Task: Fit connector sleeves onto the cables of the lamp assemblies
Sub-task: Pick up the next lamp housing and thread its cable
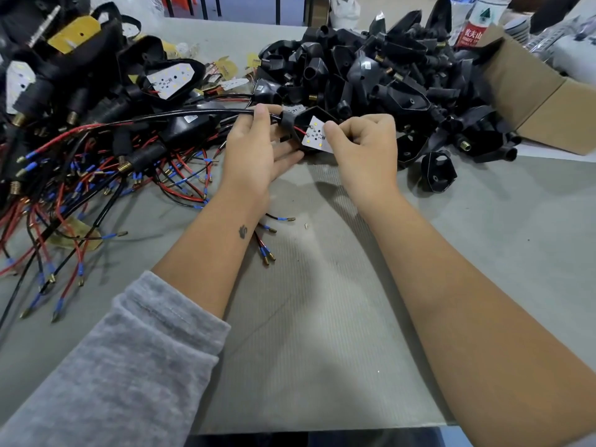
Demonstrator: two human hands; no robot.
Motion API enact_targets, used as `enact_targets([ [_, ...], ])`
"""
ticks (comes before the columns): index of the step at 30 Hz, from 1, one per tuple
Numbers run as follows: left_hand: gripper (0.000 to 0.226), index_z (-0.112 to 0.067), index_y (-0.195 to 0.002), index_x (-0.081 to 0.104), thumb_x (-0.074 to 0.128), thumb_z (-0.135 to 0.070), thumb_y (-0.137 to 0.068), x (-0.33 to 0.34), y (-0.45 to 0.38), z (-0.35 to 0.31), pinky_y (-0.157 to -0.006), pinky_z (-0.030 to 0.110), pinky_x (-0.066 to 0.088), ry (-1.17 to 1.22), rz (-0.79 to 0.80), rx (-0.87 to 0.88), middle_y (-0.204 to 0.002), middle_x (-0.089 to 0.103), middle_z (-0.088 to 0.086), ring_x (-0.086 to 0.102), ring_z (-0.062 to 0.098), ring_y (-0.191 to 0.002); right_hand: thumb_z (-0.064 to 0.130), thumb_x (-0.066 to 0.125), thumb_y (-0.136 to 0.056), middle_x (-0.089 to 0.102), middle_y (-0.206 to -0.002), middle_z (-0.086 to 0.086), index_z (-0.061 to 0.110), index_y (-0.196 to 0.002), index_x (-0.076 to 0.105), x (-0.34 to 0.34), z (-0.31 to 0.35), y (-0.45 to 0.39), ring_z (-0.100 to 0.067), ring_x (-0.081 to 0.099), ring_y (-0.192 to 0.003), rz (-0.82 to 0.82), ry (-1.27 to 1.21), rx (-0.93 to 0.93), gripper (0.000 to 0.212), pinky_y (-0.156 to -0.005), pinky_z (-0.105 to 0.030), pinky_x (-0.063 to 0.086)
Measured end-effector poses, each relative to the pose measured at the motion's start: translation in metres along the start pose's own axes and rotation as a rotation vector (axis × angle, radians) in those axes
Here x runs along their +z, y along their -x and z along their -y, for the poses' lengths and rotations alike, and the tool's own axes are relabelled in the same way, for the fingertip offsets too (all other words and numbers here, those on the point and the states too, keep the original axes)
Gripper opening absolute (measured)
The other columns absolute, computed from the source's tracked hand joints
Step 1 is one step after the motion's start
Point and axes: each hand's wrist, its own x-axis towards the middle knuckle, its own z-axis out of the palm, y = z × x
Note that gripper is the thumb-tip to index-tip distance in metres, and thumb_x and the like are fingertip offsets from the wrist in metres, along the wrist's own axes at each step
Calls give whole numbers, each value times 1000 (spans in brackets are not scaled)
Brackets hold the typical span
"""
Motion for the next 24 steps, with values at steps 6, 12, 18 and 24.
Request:
enact_targets([
  [6,29,-12,-104,60,37,-30,-106,-1,-3,1,-63,26,56,-61,29,-46,-96,72,10,74,20,-80,27,66,-90,50,-67,11,23,-58,50,-3,2,1,-2,45,-65,10,2,-24,35,-63,-20,34],
  [12,30,-14,-89,67,43,-25,-104,-1,-1,-1,-65,29,57,-64,31,-42,-94,74,9,73,23,-82,18,69,-86,56,-76,5,15,-87,48,-4,4,5,-9,54,-74,-21,-123,-30,21,-70,-25,46],
  [18,33,-15,-90,68,41,-27,-105,-3,-1,-4,-72,33,58,-41,55,-65,-97,73,9,73,22,-85,19,50,-99,55,-72,1,17,-82,60,-3,3,2,-11,53,-49,206,-134,15,20,-48,-21,40],
  [24,19,-7,-82,59,55,-15,-99,-2,-3,-3,-66,26,58,92,-82,-46,-67,69,0,68,11,-66,16,54,-98,50,-54,18,11,-85,67,-2,1,0,-3,44,-51,146,-154,-37,20,-56,-23,40],
])
